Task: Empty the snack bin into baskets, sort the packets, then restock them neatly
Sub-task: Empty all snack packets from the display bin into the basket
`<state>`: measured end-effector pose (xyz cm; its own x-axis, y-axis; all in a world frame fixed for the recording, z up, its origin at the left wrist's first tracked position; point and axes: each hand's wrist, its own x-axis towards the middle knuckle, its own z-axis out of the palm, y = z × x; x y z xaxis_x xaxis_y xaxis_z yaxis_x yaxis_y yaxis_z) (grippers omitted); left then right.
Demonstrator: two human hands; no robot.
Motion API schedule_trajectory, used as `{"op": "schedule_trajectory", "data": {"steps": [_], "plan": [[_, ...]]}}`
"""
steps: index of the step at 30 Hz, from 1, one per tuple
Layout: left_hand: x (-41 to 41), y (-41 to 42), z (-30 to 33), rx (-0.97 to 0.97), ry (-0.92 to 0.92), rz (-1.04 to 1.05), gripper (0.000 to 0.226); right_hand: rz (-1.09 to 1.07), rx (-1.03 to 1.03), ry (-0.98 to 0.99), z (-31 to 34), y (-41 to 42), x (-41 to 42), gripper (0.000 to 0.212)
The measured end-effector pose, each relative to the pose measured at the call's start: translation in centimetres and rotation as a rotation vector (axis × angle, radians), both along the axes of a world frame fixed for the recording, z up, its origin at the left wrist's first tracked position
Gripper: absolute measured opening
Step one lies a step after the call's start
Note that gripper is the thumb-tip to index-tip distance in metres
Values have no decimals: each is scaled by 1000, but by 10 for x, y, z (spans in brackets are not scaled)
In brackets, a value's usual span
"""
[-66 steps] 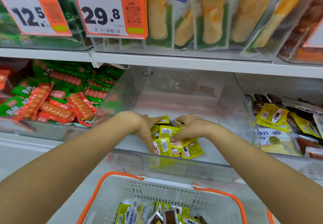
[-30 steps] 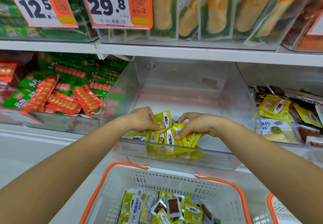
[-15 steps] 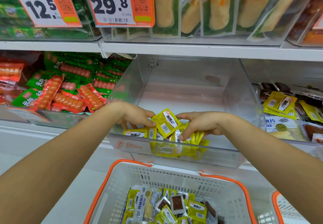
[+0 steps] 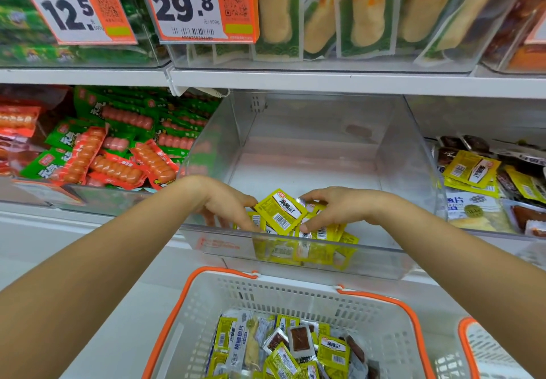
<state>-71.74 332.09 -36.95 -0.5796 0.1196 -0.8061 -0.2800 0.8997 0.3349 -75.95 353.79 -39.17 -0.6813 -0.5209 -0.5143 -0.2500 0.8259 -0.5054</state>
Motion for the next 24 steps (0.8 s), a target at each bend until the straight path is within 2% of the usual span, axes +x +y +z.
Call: {"op": "schedule_trajectory", "data": {"steps": [3, 5, 7, 10, 12, 14, 17, 19, 22, 24], "plan": [[1, -4, 4, -12, -60, -5, 71, 38, 159, 19, 5, 7, 3, 80], [-1, -6, 3, 5, -93, 16, 82, -16, 158, -69, 6, 9, 5, 82], [-1, -6, 3, -9, -98, 23, 80, -59, 123, -130, 4, 10, 6, 86], [0, -2, 6, -84, -103, -11, 70, -111, 88, -116, 1, 12, 7, 96], [1, 2, 9, -136, -109, -22, 63, -163, 40, -117, -2, 13, 8, 90], [2, 6, 8, -201, -79, -38, 65, -189, -6, -145, -4, 13, 8, 78], [0, 7, -2, -309, 84, -72, 72, -208, -55, -199, -7, 11, 7, 67], [-1, 5, -12, -258, 149, -42, 75, -214, -92, -228, -10, 9, 6, 63], [-1, -2, -19, -5, 85, 115, 97, -230, -141, -255, -13, 7, 4, 68], [-4, -3, -18, 39, 78, 112, 108, -244, -164, -275, -12, 7, 3, 72]]}}
